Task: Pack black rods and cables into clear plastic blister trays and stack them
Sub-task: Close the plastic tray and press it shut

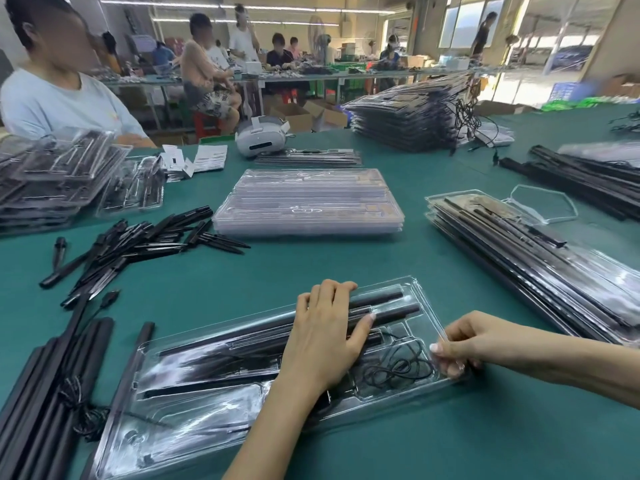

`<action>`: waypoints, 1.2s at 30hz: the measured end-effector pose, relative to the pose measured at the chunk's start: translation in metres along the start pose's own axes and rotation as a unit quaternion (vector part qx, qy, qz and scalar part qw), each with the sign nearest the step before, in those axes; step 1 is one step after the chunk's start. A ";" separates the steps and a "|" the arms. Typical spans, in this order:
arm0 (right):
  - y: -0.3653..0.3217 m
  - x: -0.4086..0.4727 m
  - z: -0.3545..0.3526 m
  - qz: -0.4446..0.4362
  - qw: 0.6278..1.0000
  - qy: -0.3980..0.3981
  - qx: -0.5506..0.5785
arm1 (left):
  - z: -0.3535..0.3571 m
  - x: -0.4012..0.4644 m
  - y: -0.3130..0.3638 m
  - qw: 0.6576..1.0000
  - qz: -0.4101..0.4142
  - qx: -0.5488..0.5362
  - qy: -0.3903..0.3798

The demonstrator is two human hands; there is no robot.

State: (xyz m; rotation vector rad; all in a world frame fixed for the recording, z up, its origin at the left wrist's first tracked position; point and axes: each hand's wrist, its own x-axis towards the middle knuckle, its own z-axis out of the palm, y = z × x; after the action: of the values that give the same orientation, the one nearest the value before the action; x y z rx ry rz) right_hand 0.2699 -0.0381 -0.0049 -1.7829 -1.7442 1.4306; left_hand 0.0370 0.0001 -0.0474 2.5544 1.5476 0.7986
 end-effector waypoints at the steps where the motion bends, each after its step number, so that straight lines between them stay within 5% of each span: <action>1: 0.002 0.001 0.001 -0.001 1.000 0.011 0.000 | 0.000 0.000 0.000 1.000 0.000 0.000 -0.001; 11: 0.005 0.005 0.011 -0.004 0.996 0.086 0.034 | 0.000 0.001 0.000 1.000 -0.009 0.002 -0.022; 17: -0.003 -0.006 -0.001 -0.011 0.995 0.032 -0.092 | -0.001 0.002 -0.002 0.999 -0.006 0.000 -0.034; 20: 0.001 -0.005 -0.008 -0.070 0.931 0.133 -0.334 | 0.001 0.001 -0.003 0.998 -0.010 0.003 -0.057; 22: 0.000 -0.012 -0.015 -0.135 0.890 0.168 -0.401 | 0.003 0.002 -0.004 0.997 -0.002 0.008 -0.073; 27: 0.003 -0.039 -0.021 -0.259 0.812 0.058 -0.520 | 0.001 0.005 0.002 0.992 0.060 0.037 -0.103; 30: 0.015 -0.034 -0.013 -0.249 0.830 0.009 -0.499 | 0.000 0.011 0.007 0.989 0.075 0.064 -0.112; 36: -0.022 0.006 -0.031 -0.227 0.877 0.035 -0.422 | 0.013 0.017 0.042 0.981 0.112 -0.004 -0.157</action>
State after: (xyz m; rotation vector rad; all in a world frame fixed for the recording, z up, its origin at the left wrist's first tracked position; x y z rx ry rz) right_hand 0.2788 -0.0139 0.0240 -1.5036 -2.7516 0.4033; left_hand 0.0832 -0.0032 -0.0395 2.7163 1.1786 0.3853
